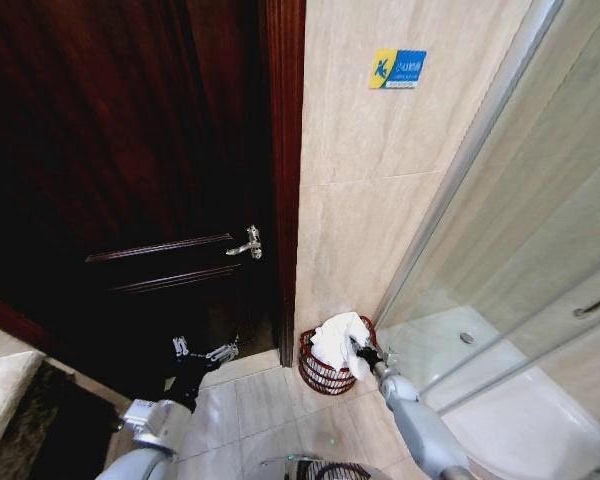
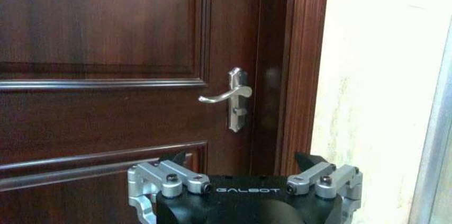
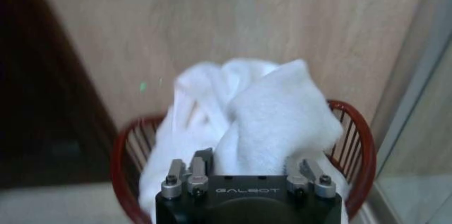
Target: Discard the used towel into the hamper.
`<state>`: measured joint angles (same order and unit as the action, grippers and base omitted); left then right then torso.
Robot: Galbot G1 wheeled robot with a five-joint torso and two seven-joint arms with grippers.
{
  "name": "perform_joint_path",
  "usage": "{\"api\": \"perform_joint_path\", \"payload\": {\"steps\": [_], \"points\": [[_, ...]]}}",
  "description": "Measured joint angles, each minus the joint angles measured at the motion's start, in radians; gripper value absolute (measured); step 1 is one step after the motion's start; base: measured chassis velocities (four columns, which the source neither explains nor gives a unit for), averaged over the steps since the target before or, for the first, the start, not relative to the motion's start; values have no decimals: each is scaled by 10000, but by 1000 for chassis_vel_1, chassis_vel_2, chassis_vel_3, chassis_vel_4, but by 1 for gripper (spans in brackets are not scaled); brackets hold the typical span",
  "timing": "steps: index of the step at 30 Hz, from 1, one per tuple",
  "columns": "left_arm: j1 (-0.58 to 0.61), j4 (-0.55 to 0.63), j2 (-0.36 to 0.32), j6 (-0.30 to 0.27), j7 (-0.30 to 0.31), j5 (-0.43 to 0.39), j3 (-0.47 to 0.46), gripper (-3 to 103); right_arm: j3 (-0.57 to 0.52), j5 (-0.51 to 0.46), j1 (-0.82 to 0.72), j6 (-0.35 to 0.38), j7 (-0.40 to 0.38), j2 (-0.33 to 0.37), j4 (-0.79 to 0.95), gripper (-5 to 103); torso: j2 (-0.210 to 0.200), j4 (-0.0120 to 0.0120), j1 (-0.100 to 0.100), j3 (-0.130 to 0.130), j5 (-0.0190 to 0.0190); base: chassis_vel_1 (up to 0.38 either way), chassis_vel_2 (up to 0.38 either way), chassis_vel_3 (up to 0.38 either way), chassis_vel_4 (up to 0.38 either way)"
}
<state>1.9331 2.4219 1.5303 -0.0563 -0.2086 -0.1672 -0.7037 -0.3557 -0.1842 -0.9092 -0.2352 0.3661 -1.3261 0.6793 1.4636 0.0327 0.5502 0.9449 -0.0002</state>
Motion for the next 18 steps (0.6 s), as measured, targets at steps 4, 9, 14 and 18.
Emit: {"api": "perform_joint_path", "payload": {"steps": [4,9,14,18], "points": [[0,0,0,0,0,0,0,100,-144,367,248,-225,60,-261,-516,65,0,2,0,0,7,0,0,0,0],[0,0,0,0,0,0,0,100,-343,382,467,-352,324,-521,-746,81,0,4,0,0,3,0,0,0,0],[0,0,0,0,0,0,0,100,-324,463,644,164,551,-526,-899,99,0,2,0,0,2,0,0,0,0],[0,0,0,0,-1,0,0,100,-368,662,926,535,881,-542,-1216,100,0,1,0,0,-1,0,0,0,0]]}}
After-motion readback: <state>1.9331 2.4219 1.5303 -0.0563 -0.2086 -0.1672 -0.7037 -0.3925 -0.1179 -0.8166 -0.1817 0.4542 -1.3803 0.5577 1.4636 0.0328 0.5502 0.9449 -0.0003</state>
